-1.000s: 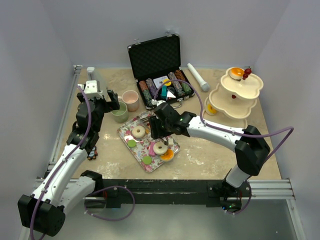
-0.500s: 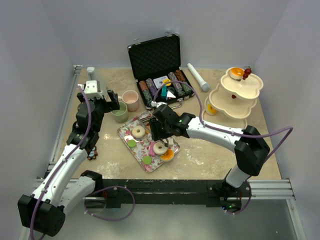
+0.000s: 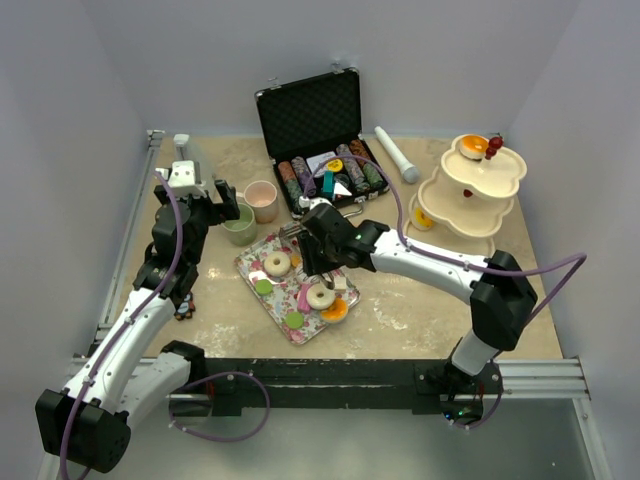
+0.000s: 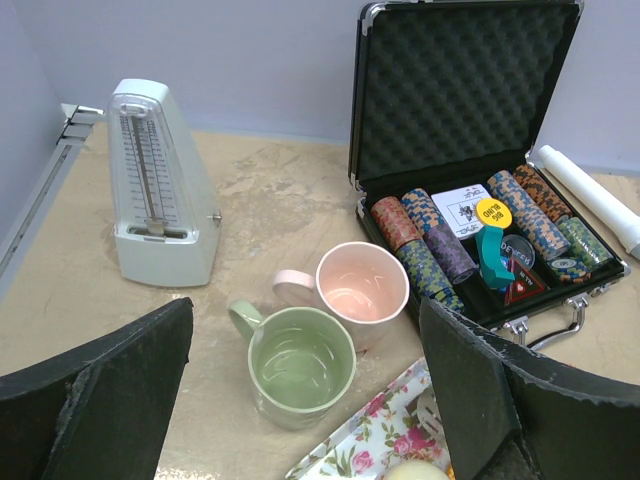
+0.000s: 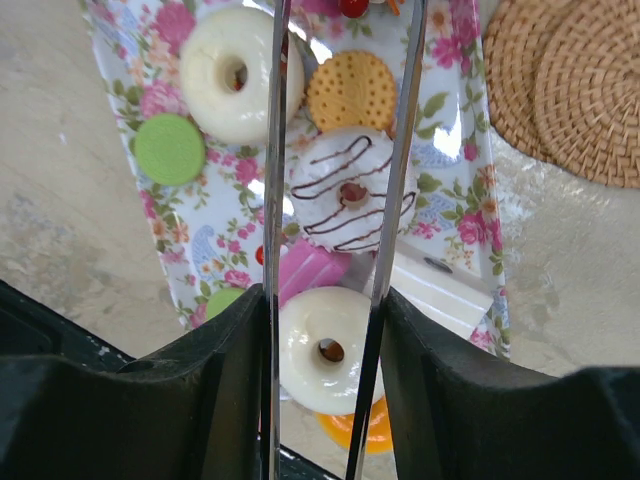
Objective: Serve the afternoon tea
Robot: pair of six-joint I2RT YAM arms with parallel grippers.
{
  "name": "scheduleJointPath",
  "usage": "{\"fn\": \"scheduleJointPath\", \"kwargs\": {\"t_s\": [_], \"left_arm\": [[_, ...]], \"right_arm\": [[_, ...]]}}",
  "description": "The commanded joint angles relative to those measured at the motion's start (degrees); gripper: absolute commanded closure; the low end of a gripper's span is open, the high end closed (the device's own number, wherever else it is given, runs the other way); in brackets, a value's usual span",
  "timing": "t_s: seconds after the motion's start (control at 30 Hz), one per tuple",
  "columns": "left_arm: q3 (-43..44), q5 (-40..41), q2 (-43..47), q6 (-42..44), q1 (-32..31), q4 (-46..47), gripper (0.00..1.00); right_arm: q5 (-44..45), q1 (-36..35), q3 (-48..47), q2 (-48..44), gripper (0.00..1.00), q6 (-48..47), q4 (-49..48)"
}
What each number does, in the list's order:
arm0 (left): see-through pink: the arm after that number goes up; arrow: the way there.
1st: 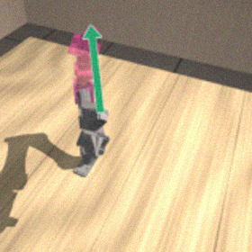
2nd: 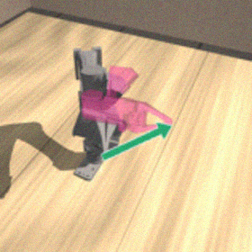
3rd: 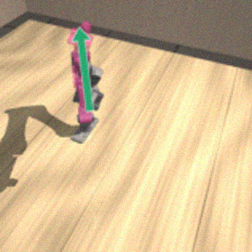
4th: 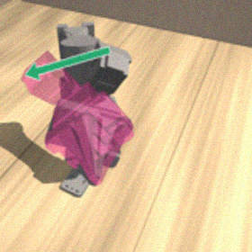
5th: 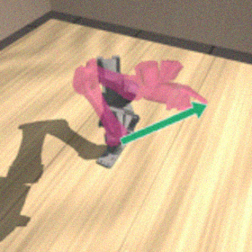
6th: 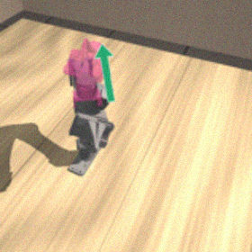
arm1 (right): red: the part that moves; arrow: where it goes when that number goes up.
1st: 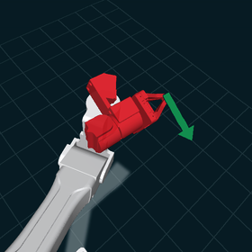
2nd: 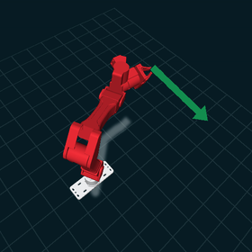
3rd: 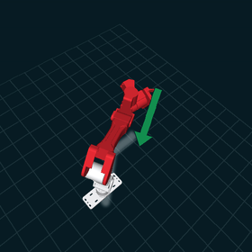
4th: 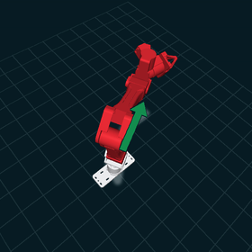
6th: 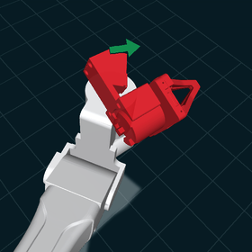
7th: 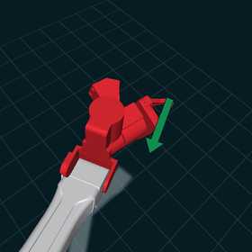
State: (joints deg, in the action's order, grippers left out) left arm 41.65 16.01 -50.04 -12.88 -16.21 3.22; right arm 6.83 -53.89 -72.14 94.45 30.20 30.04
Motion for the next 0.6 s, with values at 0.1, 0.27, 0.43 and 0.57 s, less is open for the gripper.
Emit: {"fn": "scheduleJointPath", "kwargs": {"t_s": [0.1,0.27,0.43,0.57], "left_arm": [[2.3,-0.45,0.38,-0.12,-0.14,0.99,0.0],[2.3,-0.45,0.56,-0.04,-0.14,0.82,0.0],[2.38,-0.19,0.73,-0.04,-0.14,0.91,0.0],[2.3,-0.28,0.65,-0.04,-0.14,0.91,0.0]], "right_arm": [[4.68,-0.08,-9.94,-1.91,0.61,-1.81,2.91],[8.28,3.69,-10.04,-4.71,0.61,-3.56,6.08],[9.95,12.39,-6.97,-11.56,0.61,-5.41,7.04],[11.54,18.54,-5.39,-15.17,0.61,-7.16,8.72]]}}
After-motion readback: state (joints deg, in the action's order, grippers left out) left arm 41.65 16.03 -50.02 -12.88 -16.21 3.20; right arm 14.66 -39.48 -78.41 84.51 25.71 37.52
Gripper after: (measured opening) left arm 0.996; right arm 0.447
